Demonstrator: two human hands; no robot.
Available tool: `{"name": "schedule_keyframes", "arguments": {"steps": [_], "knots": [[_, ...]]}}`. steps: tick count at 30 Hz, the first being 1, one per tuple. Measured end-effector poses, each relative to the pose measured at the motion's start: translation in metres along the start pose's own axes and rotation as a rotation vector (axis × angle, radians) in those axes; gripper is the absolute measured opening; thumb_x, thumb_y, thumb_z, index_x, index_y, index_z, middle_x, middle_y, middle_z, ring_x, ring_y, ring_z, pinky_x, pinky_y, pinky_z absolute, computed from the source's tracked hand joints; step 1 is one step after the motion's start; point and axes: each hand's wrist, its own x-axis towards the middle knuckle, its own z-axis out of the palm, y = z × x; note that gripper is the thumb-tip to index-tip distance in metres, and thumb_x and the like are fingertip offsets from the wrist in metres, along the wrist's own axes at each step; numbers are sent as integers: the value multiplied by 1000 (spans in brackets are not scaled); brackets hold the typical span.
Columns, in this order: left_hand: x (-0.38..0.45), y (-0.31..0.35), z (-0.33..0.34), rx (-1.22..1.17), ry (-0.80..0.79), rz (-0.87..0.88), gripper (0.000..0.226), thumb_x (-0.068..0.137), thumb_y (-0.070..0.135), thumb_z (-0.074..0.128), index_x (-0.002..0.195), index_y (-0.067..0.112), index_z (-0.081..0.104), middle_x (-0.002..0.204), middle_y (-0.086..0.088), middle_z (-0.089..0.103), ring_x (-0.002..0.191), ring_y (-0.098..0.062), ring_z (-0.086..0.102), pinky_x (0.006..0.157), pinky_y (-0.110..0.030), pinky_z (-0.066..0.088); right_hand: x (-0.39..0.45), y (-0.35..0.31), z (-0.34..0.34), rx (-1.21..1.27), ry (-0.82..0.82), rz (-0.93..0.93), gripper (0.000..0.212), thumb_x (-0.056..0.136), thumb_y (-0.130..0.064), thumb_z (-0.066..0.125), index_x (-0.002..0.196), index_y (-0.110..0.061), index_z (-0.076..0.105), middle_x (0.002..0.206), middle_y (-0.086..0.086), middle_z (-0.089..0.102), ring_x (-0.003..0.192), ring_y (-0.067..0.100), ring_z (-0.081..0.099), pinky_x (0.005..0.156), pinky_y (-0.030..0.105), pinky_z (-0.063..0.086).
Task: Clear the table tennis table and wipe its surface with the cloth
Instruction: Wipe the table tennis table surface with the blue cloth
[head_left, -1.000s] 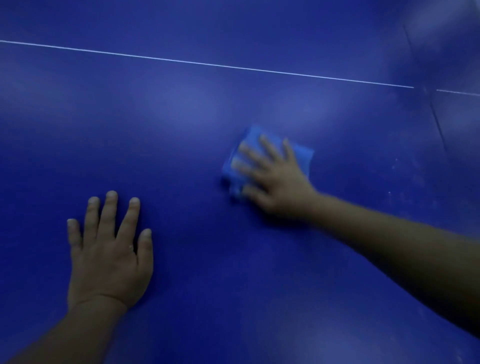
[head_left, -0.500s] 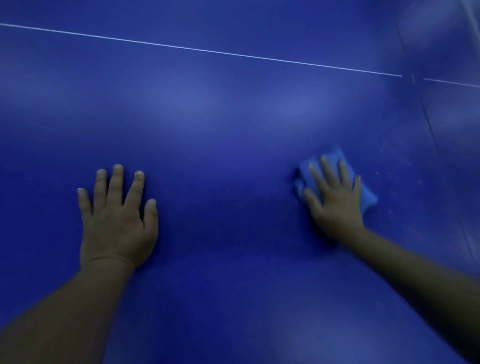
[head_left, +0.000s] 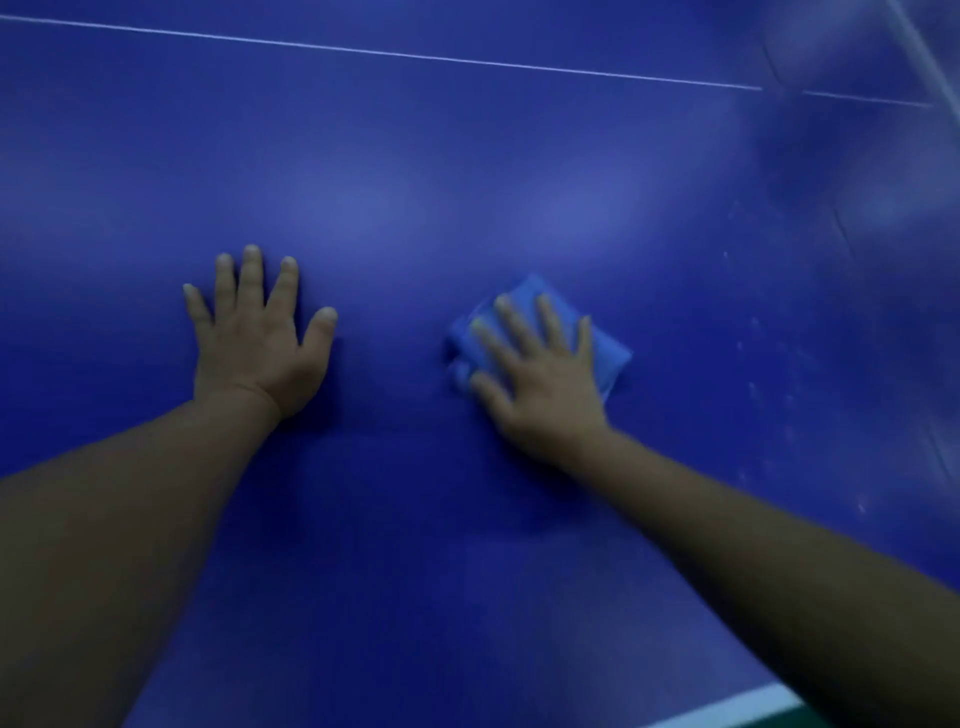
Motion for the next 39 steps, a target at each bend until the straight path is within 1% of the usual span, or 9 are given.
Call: {"name": "schedule_keyframes", "arguments": {"steps": [5, 8, 11, 13, 19, 22, 27, 32, 39], "knots": [[-28, -12, -6, -189, 32, 96, 80, 88, 52, 28, 153, 6, 32, 164, -17, 16, 152, -34, 5, 120, -55, 1, -163, 11, -11, -1, -95, -361, 53, 99, -57, 42, 148, -37, 44, 160, -1, 33, 150, 36, 20, 114, 69, 14], [-102, -7, 6, -169, 61, 222, 72, 91, 47, 26, 146, 4, 44, 159, -19, 28, 149, -36, 18, 120, -53, 6, -158, 73, -15, -80, -87, -44, 59, 98, -63, 28, 150, -36, 38, 160, -1, 32, 149, 35, 21, 107, 74, 22], [-168, 12, 20, -182, 49, 345, 64, 94, 41, 29, 144, 5, 47, 157, -17, 33, 148, -33, 23, 121, -47, 5, -128, 94, -22, 42, -68, 570, 64, 95, -65, 23, 154, -42, 24, 166, -11, 12, 153, 27, 3, 117, 66, 3], [-194, 20, 31, -138, 15, 399, 62, 96, 40, 30, 147, 7, 43, 159, -14, 30, 150, -29, 19, 122, -42, 0, -126, 62, -19, 84, -27, 730, 60, 98, -61, 30, 155, -42, 23, 166, -12, 9, 154, 27, 1, 118, 66, 0], [-212, 22, 48, 39, -33, 433, 61, 99, 43, 23, 155, 18, 30, 164, -4, 16, 153, -24, 3, 122, -48, -4, -240, -23, -5, 14, -69, 137, 55, 100, -60, 32, 150, -37, 41, 163, -6, 26, 153, 31, 12, 115, 69, 12], [-211, 22, 49, 61, -53, 442, 60, 100, 44, 20, 154, 22, 30, 164, -2, 16, 154, -22, 1, 122, -52, -1, -258, 31, -13, -18, -107, 305, 62, 99, -66, 21, 152, -38, 35, 164, -8, 21, 154, 28, 7, 117, 66, 7], [-210, 23, 51, 72, -68, 417, 60, 100, 46, 19, 154, 23, 31, 164, -1, 18, 153, -21, 3, 122, -50, -2, -233, 60, -20, 92, -41, 1017, 62, 98, -62, 18, 157, -42, 14, 167, -11, 2, 153, 26, -6, 118, 63, -4], [-210, 23, 50, 75, -56, 412, 61, 100, 47, 18, 154, 23, 32, 164, 0, 17, 153, -20, 3, 122, -50, -2, -256, 18, -11, 1, -145, 389, 62, 98, -65, 19, 154, -39, 26, 165, -9, 14, 154, 28, 2, 119, 64, 0], [-211, 23, 50, 84, -49, 420, 60, 98, 46, 23, 152, 22, 36, 163, -4, 23, 153, -23, 7, 122, -49, -1, -250, 71, -26, 49, -90, 978, 68, 93, -64, 13, 157, -41, 13, 167, -12, 1, 153, 23, -7, 120, 61, -4]]}}
